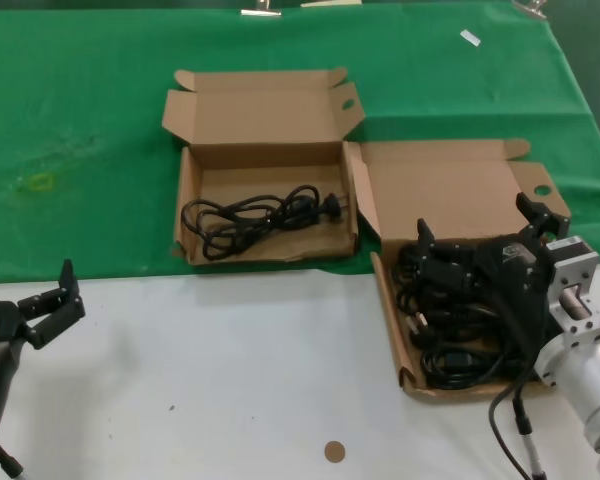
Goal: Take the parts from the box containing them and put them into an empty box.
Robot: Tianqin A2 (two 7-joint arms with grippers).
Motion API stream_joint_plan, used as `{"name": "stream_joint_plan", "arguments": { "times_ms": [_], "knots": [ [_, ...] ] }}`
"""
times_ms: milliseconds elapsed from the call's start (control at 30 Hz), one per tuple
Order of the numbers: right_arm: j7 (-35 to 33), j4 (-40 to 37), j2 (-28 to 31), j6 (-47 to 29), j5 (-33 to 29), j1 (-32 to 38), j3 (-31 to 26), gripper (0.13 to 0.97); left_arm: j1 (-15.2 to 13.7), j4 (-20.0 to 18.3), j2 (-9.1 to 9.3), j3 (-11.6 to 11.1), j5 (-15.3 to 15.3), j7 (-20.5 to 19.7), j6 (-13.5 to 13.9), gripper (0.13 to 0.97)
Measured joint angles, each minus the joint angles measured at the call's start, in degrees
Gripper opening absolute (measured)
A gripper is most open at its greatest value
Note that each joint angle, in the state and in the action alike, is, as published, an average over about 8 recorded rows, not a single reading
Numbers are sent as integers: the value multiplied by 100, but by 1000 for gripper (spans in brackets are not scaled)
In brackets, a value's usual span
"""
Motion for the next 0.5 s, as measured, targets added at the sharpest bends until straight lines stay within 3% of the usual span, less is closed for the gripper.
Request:
{"name": "stream_joint_plan", "arguments": {
  "times_ms": [500],
  "knots": [
    [0, 0, 0, 0, 0, 0, 0, 966, 0, 0, 0, 0, 0, 0, 0, 966]
  ]
}}
